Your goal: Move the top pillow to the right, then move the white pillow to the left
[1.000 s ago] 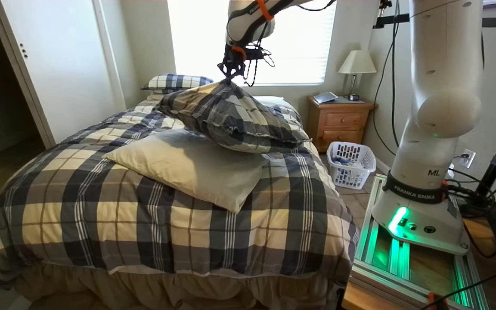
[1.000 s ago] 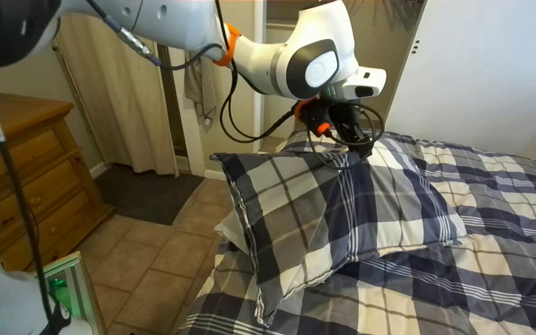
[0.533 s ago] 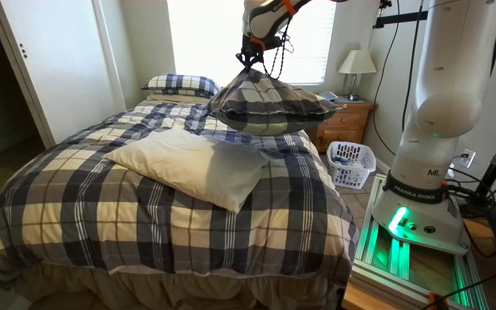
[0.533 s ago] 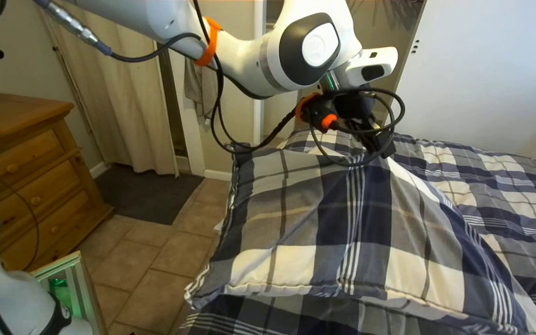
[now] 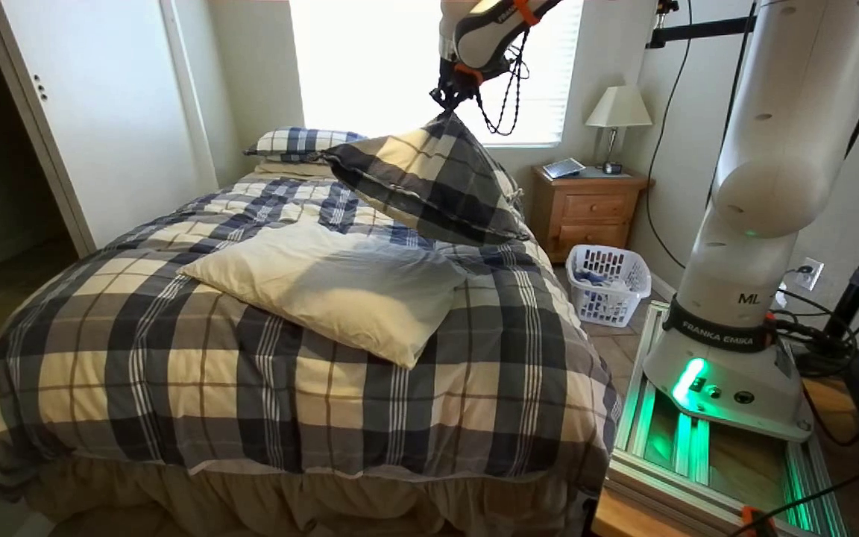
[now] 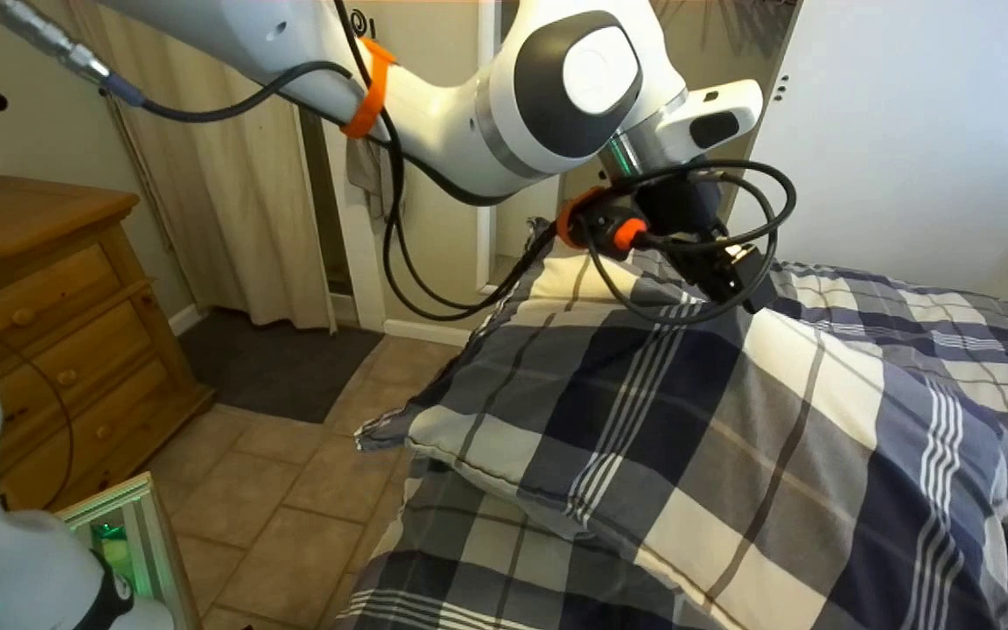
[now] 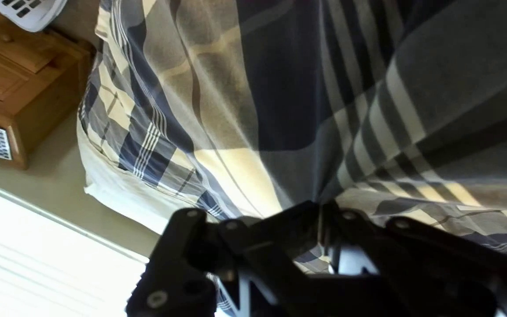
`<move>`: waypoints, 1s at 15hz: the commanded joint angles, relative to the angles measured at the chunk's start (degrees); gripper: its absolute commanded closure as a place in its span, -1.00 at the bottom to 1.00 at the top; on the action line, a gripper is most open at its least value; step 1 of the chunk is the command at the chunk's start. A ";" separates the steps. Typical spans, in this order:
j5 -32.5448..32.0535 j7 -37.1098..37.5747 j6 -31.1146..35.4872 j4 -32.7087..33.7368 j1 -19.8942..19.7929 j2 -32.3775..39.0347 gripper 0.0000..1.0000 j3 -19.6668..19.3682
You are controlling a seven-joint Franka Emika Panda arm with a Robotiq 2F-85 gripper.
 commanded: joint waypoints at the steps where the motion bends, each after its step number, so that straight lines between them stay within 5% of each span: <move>1: -2.43 -0.71 1.82 -1.94 -2.09 -3.64 0.99 0.82; 15: -0.20 -0.61 1.19 -1.29 -2.83 -0.84 0.96 1.32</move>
